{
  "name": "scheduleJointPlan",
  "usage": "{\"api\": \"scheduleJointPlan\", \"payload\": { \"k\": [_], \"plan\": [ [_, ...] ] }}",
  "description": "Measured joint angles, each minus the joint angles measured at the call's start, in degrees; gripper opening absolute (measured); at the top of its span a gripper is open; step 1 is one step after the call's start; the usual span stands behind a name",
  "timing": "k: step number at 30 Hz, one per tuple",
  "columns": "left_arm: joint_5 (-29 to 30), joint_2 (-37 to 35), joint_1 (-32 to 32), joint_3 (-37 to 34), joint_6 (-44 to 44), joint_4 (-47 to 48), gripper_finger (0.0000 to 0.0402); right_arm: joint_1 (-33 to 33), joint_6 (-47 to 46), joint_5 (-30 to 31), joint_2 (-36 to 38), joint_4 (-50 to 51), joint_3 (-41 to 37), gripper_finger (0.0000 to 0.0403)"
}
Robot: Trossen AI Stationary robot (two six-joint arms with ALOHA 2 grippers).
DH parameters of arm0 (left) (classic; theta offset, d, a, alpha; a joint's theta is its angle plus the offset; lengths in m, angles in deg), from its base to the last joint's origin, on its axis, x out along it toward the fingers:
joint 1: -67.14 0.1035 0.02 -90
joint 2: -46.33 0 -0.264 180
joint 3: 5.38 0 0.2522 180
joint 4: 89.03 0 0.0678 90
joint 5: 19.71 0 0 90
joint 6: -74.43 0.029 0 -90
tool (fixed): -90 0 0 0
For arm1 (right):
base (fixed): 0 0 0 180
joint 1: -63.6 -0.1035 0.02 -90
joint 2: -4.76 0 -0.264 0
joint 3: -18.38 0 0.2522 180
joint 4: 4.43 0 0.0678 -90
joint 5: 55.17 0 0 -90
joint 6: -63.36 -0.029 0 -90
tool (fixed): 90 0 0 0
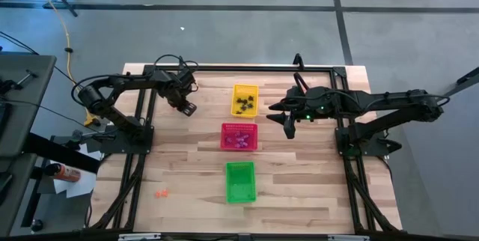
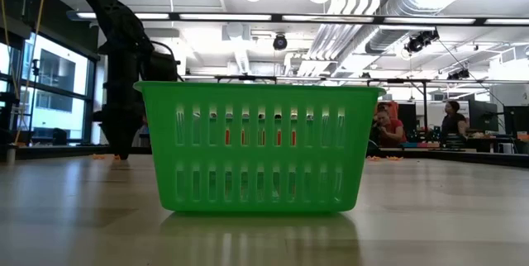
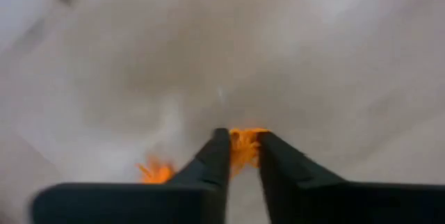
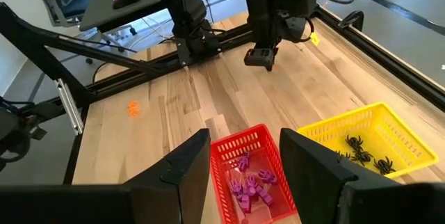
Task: Sort Halloween decoration
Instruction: Put the orange spider toy into the green bin
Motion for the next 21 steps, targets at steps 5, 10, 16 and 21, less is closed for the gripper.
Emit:
{"api": "scheduleJointPlan", "payload": {
  "k": [5,10,16,21],
  "plan": [
    [1.4,-3.6,0.1,2.5,1.9,-0.5,0.0009,0.0,0.0,0.0,-0.3,0.4,0.0,0.0169],
    [-4.3,-10.4,0.0,5.1,4.4,-2.3,0.0001,0.0,1.2,0.1,-0.7,0.3,-0.1,0.0169],
    [-15.3,-23.0,-2.9,5.0,0.9,-13.1,0.0001,0.0,1.5,1.8,-0.9,0.2,-0.1,0.0169],
    [-18.0,-31.3,-11.1,4.9,-4.6,-24.4,0.0000,0.0,2.1,4.3,-0.9,-0.3,-0.1,0.0169]
  ]
}}
